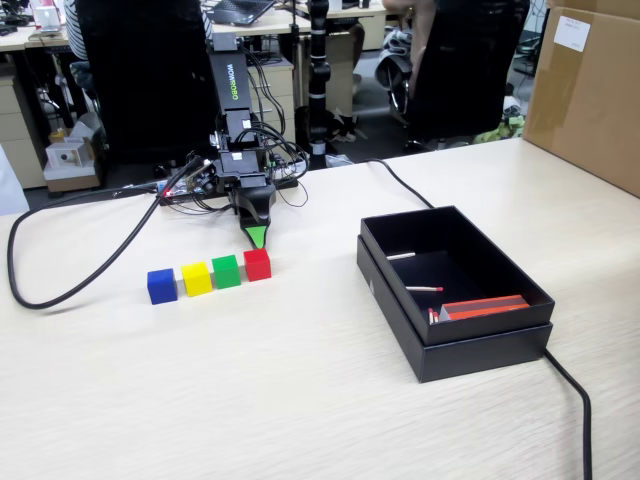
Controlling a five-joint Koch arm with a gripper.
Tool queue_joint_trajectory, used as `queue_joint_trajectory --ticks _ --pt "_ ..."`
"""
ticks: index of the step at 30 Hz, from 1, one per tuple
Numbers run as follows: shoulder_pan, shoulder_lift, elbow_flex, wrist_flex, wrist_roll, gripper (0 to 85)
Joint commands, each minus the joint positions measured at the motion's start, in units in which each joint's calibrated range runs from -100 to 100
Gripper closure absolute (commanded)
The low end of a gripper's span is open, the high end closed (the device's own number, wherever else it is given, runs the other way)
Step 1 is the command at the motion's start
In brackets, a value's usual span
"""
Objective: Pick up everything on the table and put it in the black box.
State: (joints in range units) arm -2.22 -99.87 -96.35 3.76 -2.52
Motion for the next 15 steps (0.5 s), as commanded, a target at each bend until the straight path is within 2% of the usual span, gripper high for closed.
queue_joint_trajectory --ticks 1,9,11,15 --pt "0.10 -0.13 2.06 -6.13 0.15 37.6" --pt "-2.98 0.33 30.26 -43.11 0.24 37.6" --pt "-4.54 2.05 38.87 -51.83 -1.07 37.6" --pt "-7.62 10.77 50.56 -58.49 -5.23 37.9"
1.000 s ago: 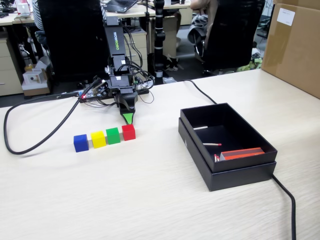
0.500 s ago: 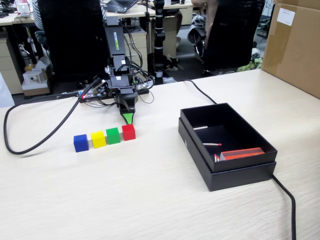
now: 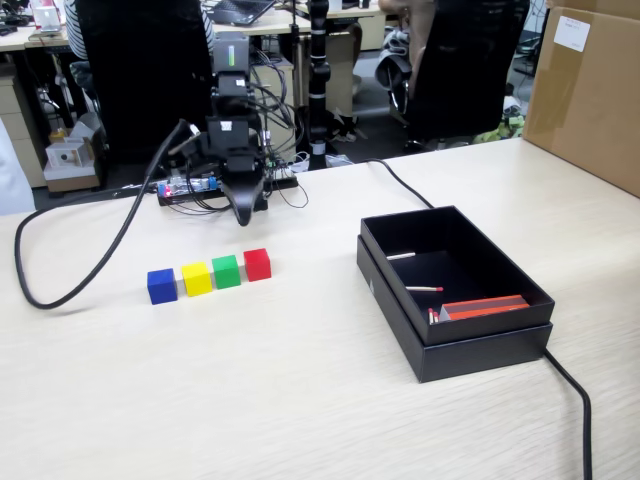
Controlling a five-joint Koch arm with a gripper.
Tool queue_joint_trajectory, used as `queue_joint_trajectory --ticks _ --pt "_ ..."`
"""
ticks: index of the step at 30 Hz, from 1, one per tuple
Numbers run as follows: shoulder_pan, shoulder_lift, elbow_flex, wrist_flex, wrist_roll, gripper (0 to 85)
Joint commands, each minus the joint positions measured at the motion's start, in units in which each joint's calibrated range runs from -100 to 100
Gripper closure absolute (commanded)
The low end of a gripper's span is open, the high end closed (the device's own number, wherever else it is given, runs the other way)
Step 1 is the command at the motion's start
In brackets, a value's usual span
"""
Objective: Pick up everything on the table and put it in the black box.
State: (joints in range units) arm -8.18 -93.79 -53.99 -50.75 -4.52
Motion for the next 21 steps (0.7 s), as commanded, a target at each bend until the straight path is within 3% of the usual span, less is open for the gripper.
queue_joint_trajectory --ticks 1,6,11,21 --pt "-2.64 7.67 11.11 -4.67 -4.44 37.9" --pt "-8.21 25.34 23.44 -6.22 -10.70 38.3" --pt "-11.97 42.90 32.60 -6.22 -14.85 38.3" --pt "-13.82 64.93 43.48 -6.13 -15.97 43.2"
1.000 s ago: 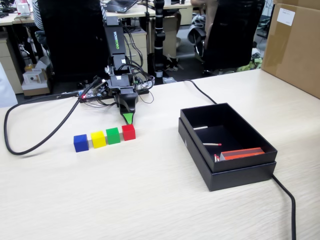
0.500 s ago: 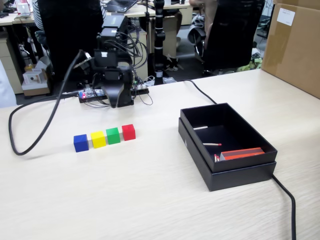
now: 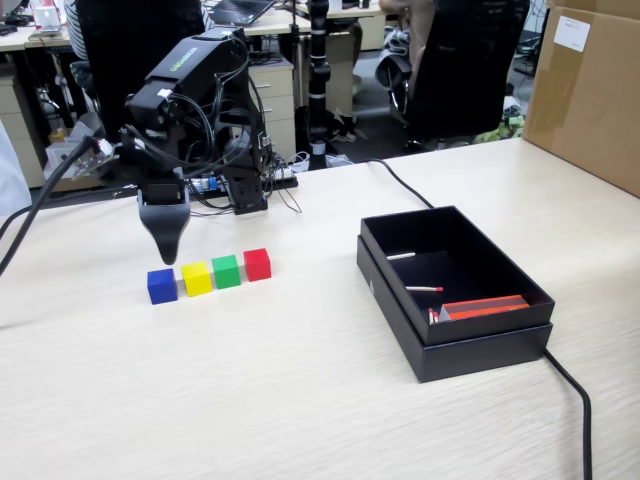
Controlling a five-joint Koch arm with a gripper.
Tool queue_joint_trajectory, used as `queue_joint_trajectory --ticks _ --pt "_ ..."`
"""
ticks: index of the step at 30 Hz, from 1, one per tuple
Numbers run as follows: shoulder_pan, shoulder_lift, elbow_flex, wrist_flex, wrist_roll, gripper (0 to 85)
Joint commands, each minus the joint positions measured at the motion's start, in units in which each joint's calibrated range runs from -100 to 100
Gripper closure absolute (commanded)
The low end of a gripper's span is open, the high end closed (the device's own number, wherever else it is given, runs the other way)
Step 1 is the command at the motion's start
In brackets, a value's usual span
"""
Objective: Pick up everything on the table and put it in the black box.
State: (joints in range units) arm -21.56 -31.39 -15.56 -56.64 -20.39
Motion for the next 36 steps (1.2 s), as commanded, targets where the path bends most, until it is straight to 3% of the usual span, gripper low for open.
queue_joint_trajectory --ticks 1,8,12,15,17,20,24,32,36 --pt "-0.49 4.25 6.23 -0.25 -0.10 43.2" --pt "-0.63 14.12 11.85 0.18 -0.10 43.5" --pt "-0.44 16.42 11.12 2.51 -0.10 52.8" --pt "-0.24 18.02 10.40 3.55 0.10 54.4" --pt "-0.29 18.83 9.94 6.14 0.10 63.0" --pt "-0.39 20.66 9.40 8.65 0.00 65.3" --pt "-0.39 20.66 8.85 10.38 0.34 81.9" --pt "-0.88 15.61 8.04 10.64 0.44 82.3" --pt "0.29 0.47 9.76 4.67 0.68 82.3"
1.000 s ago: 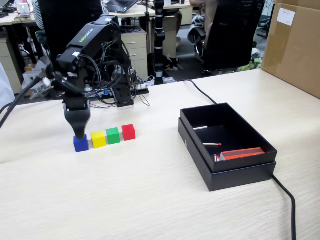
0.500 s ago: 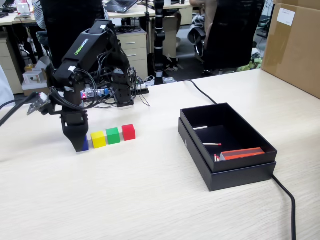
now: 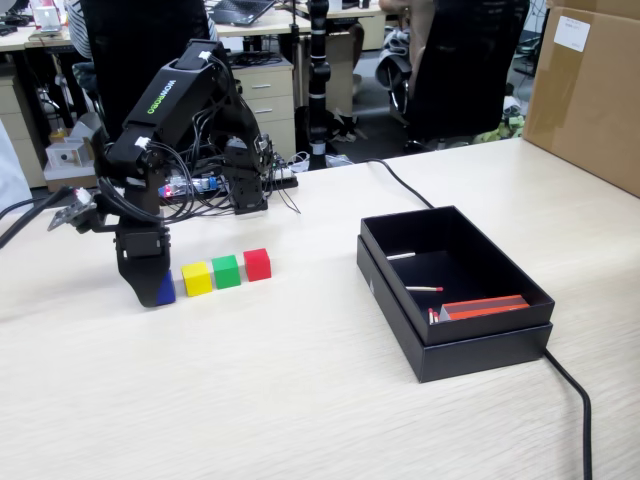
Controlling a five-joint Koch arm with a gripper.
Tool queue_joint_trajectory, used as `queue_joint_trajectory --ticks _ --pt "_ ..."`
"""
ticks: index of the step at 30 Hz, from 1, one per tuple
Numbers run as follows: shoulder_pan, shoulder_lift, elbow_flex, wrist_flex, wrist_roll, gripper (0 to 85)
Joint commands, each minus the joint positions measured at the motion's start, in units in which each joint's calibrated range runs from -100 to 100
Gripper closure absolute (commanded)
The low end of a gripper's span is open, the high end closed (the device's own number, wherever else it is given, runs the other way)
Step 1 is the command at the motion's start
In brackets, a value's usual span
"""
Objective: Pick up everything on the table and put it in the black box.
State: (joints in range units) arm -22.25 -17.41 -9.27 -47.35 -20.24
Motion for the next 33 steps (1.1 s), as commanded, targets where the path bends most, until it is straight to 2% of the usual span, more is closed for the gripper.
queue_joint_trajectory --ticks 1,4,6,9,12,17,22,33 --pt "1.90 -16.61 3.83 -5.65 1.07 82.2" --pt "6.06 -25.79 4.55 -7.30 3.17 82.2" --pt "10.70 -30.95 5.46 -7.30 5.52 82.3" --pt "15.63 -32.56 8.09 -7.30 8.06 82.3" --pt "22.42 -31.30 13.89 -7.30 11.62 82.2" --pt "29.79 -19.36 24.13 -7.30 15.53 82.2" --pt "34.82 -3.07 33.38 -7.30 18.02 82.2" --pt "37.56 24.24 44.44 -9.11 20.66 81.9"
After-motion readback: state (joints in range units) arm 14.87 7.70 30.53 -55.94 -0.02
